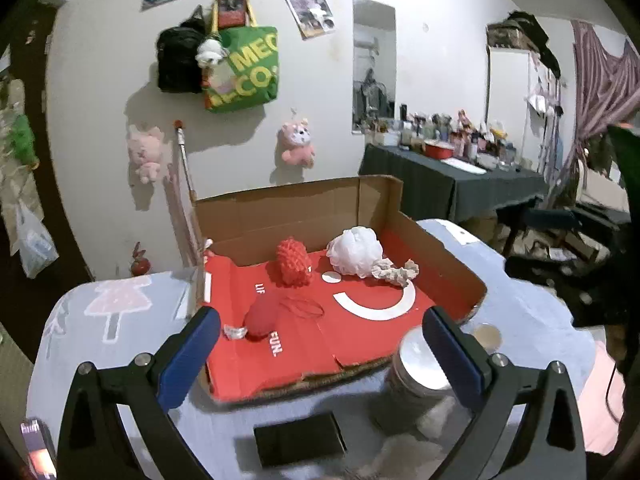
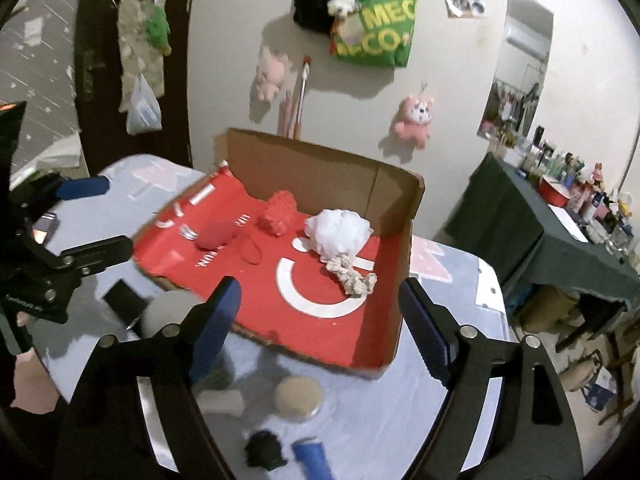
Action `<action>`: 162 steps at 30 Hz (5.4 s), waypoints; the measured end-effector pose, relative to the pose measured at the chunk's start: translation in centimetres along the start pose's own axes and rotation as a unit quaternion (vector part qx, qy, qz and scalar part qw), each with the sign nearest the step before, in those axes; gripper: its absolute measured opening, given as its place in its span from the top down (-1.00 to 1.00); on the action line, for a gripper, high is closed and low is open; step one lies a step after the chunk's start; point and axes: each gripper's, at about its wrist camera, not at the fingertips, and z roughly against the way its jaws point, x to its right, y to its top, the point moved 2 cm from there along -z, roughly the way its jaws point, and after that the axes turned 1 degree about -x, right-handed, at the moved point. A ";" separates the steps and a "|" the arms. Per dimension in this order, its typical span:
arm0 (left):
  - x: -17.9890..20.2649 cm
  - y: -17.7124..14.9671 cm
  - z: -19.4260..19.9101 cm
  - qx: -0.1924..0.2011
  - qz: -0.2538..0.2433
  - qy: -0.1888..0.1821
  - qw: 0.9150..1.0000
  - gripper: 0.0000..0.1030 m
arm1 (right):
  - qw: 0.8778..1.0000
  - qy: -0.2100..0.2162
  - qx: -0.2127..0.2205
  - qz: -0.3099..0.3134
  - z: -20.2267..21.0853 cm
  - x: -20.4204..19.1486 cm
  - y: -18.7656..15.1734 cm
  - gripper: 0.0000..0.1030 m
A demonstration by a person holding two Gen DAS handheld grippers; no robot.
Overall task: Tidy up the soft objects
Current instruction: 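Open both grippers to drop the pouch and scrunchie in the box, then move both tools back toward the remaining items on the table, then grasp the tan round pad with the left gripper while the right gripper grasps the black scrunchie, then carry the tan pad and black scrunchie over into the cardboard box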
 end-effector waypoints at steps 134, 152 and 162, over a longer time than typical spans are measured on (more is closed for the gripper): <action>-9.3 -12.1 -2.6 -0.090 -0.026 -0.028 0.995 0.62 | 0.989 0.097 -0.062 -0.090 -6.3 5.9 -12.5 0.49; -7.1 -4.3 -8.8 -0.140 -0.057 -0.059 0.987 0.62 | 0.988 0.109 -0.102 -0.031 -11.4 5.2 -5.2 0.49; -6.0 -4.0 -14.6 -0.225 -0.062 -0.019 0.972 0.61 | 0.982 0.070 -0.177 -0.004 -16.6 3.9 -3.8 0.49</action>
